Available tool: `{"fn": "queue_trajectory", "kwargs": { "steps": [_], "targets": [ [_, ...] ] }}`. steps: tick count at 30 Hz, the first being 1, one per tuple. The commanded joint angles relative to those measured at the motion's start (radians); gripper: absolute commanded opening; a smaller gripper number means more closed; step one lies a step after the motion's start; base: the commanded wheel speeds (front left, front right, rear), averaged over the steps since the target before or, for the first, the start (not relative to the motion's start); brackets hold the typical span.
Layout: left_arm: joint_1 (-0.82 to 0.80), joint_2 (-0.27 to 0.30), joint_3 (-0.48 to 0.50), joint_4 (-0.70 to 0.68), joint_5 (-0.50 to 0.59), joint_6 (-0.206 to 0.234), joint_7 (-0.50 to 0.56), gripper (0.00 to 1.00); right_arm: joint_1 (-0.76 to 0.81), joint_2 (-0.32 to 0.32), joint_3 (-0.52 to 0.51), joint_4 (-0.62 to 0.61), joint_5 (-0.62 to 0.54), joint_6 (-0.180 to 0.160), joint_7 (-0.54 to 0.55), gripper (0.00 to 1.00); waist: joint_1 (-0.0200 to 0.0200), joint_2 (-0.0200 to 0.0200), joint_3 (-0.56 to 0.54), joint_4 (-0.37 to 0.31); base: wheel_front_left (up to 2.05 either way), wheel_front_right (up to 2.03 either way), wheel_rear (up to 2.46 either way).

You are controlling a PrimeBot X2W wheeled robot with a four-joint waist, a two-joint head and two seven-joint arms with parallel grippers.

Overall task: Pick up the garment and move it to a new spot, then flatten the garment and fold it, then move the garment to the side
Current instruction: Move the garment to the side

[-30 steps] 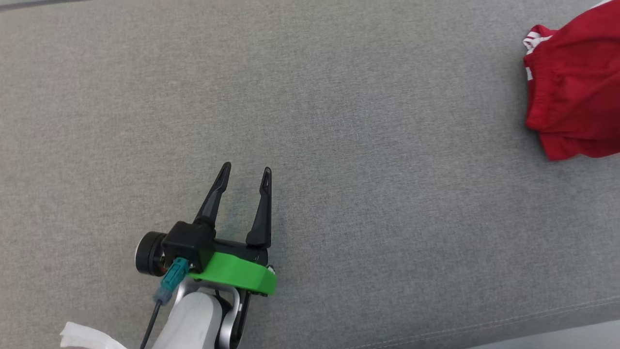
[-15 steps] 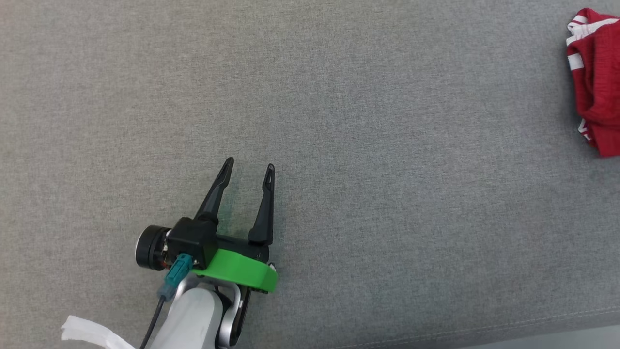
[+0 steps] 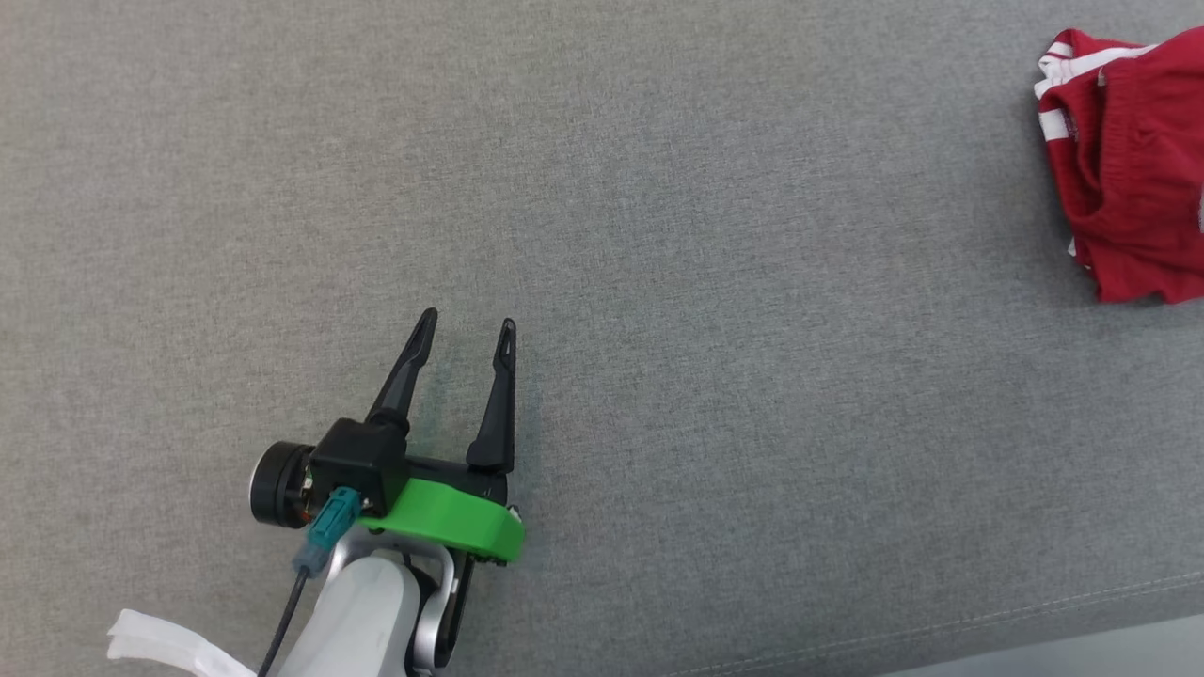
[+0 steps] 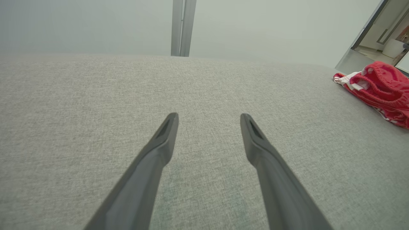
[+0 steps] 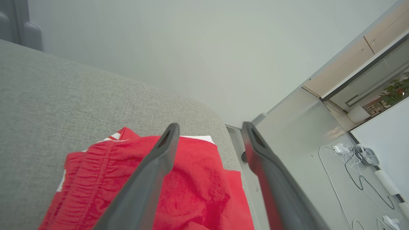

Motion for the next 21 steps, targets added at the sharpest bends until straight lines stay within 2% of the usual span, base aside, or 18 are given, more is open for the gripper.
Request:
{"fn": "queue_trajectory", "kwargs": {
  "steps": [1,12,18,21],
  "targets": [
    [-0.01,0.008,0.009,0.007,-0.005,0.005,-0.001,1.0,-0.009,0.018,0.01,-0.005,0.008,-0.002,-0.01,1.0,-0.0001,0.0,-0.042,-0.012,0.0,0.0,0.0],
    [0.026,0.016,0.103,0.105,-0.052,0.029,-0.008,1.0,0.1,0.199,0.12,-0.075,0.189,-0.002,-0.035,1.0,-0.0001,0.0,-0.223,0.028,0.0,0.0,0.0],
    [0.081,0.005,0.15,0.127,-0.047,0.04,-0.008,1.0,0.25,0.278,0.149,-0.196,0.267,-0.002,-0.034,1.0,-0.0001,0.0,-0.301,0.075,0.0,0.0,0.0],
    [0.115,-0.003,0.169,0.124,-0.055,0.028,-0.008,1.0,0.344,0.312,0.157,-0.271,0.293,-0.002,-0.034,1.0,-0.0001,0.0,-0.33,0.1,0.0,0.0,0.0]
  ]
}}
